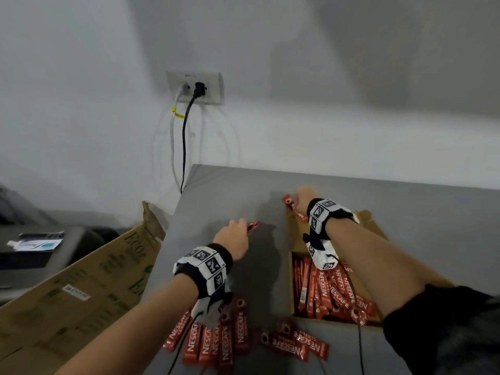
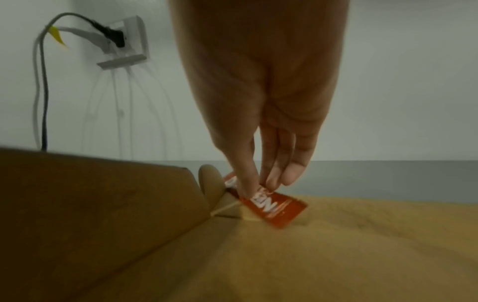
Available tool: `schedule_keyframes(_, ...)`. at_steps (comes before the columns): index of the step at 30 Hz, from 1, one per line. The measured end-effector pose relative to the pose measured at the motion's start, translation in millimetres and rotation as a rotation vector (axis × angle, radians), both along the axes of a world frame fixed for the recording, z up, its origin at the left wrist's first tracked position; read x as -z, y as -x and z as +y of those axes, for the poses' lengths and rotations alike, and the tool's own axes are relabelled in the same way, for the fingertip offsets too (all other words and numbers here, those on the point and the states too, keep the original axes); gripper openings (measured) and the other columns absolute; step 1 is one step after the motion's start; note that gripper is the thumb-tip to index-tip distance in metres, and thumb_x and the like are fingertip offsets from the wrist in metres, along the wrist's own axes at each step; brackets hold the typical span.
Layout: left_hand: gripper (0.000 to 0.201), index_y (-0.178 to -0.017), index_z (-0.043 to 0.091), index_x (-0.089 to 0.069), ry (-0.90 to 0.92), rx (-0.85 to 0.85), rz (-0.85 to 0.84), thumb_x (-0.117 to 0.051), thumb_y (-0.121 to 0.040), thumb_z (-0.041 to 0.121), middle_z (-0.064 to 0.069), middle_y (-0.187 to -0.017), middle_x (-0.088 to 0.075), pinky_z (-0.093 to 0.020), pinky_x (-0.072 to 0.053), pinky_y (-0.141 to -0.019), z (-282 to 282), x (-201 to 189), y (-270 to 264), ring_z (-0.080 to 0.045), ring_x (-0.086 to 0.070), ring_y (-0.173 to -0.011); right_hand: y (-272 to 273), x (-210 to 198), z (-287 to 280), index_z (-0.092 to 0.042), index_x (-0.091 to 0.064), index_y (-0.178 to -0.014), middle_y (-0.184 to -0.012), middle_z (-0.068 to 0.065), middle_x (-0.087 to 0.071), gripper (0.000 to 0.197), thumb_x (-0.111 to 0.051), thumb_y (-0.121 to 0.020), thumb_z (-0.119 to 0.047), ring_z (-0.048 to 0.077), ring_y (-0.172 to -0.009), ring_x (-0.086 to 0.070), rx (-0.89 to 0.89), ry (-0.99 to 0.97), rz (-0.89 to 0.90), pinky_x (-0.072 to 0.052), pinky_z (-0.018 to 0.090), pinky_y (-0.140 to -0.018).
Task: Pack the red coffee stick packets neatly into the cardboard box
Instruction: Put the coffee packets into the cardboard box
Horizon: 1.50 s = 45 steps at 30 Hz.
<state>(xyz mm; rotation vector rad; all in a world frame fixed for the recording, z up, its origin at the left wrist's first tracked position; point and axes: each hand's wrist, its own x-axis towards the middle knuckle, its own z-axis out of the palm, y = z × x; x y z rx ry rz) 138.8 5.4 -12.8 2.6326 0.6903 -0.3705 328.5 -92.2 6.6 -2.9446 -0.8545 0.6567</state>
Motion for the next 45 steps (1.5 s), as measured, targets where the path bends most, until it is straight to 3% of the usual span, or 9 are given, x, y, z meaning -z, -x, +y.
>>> schedule_keyframes(2, 0.022, -0.114, 0.002, -0.044, -0.02, 0.016, -0.03, -0.037, -0.096, 0.011, -0.021, -0.12, -0.05, -0.043, -0.042, -0.089, 3, -10, 4, -0.04, -0.053, -0.109, 2, -1, -1, 0.002, -0.058, -0.075, -0.077, 0.015, -0.058, 0.018, -0.049, -0.09, 0.0, 0.034, -0.095, -0.061, 0.021, -0.04, -0.022, -0.041, 0.031, -0.07)
schedule_keyframes(8, 0.032, -0.119, -0.002, -0.05, -0.036, -0.048, -0.005, -0.043, -0.096, 0.019, -0.023, -0.122, -0.055, -0.038, -0.042, -0.09, 14, -24, 28, -0.038, -0.054, -0.111, 39, -34, -8, -0.001, -0.057, -0.109, -0.107, 0.025, -0.062, 0.027, -0.059, -0.089, -0.019, 0.038, -0.095, -0.061, 0.039, -0.452, -0.033, -0.051, 0.043, -0.082)
schedule_keyframes(12, 0.033, -0.119, -0.001, -0.052, -0.057, -0.11, 0.028, -0.046, -0.096, 0.021, -0.021, -0.123, -0.057, -0.037, -0.043, -0.092, 13, -17, 64, -0.036, -0.055, -0.113, 127, -42, -24, -0.007, -0.026, -0.145, -0.128, 0.021, -0.049, 0.066, -0.055, -0.092, -0.033, 0.033, -0.12, -0.046, -0.108, -0.579, -0.002, -0.037, 0.036, -0.1)
schedule_keyframes(19, 0.065, -0.133, 0.005, -0.035, -0.122, -0.233, 0.205, -0.049, -0.09, 0.051, -0.019, -0.129, -0.045, -0.034, -0.048, -0.094, 12, -3, 125, -0.031, -0.054, -0.113, 239, 2, -84, -0.007, -0.031, -0.14, -0.121, 0.015, -0.055, 0.057, -0.043, -0.087, 0.011, 0.02, -0.1, -0.056, -0.141, -0.376, 0.148, -0.046, 0.023, -0.085)
schedule_keyframes(22, 0.086, -0.136, 0.007, -0.029, -0.006, -0.322, 0.234, -0.055, -0.079, 0.066, -0.018, -0.131, -0.044, -0.033, -0.048, -0.091, -3, -4, 138, -0.028, -0.054, -0.114, 250, 2, -97, -0.002, -0.048, -0.122, -0.121, 0.015, -0.052, 0.028, -0.041, -0.095, -0.005, 0.027, -0.111, -0.048, -0.227, -0.162, 0.016, -0.04, 0.034, -0.094)
schedule_keyframes(26, 0.097, -0.138, 0.005, -0.027, 0.046, -0.314, 0.185, -0.053, -0.074, 0.074, -0.017, -0.128, -0.048, -0.031, -0.048, -0.086, -29, -9, 137, -0.027, -0.055, -0.112, 260, -3, -107, -0.001, -0.044, -0.121, -0.119, 0.015, -0.043, 0.059, -0.056, -0.087, -0.047, 0.03, -0.111, -0.048, -0.186, -0.067, 0.066, -0.041, 0.036, -0.096)
schedule_keyframes(33, 0.125, -0.147, 0.002, 0.011, 0.07, -0.223, 0.196, -0.059, -0.071, 0.072, -0.027, -0.147, -0.023, -0.033, -0.039, -0.102, -60, -9, 127, -0.033, -0.04, -0.13, 266, 6, -109, 0.003, -0.045, -0.124, -0.124, 0.021, -0.045, 0.035, -0.048, -0.089, 0.007, 0.032, -0.109, -0.058, -0.169, 0.049, -0.014, -0.047, 0.034, -0.092)
schedule_keyframes(41, 0.083, -0.14, -0.005, -0.01, 0.091, -0.179, 0.114, -0.064, -0.083, 0.023, -0.024, -0.135, -0.03, -0.033, -0.041, -0.097, -83, 0, 121, -0.036, -0.046, -0.122, 264, 8, -93, 0.003, -0.052, -0.114, -0.119, 0.022, -0.054, 0.025, -0.039, -0.092, 0.006, 0.038, -0.109, -0.056, -0.215, -0.008, 0.029, -0.046, 0.038, -0.088)
schedule_keyframes(45, 0.051, -0.125, -0.002, -0.033, 0.015, -0.065, 0.074, -0.06, -0.088, 0.019, -0.022, -0.128, -0.044, -0.034, -0.042, -0.094, -74, 3, 123, -0.035, -0.052, -0.117, 264, -6, -89, -0.005, -0.042, -0.113, -0.111, 0.018, -0.062, 0.019, -0.043, -0.095, -0.006, 0.036, -0.102, -0.061, -0.196, -0.135, -0.074, -0.047, 0.04, -0.078)
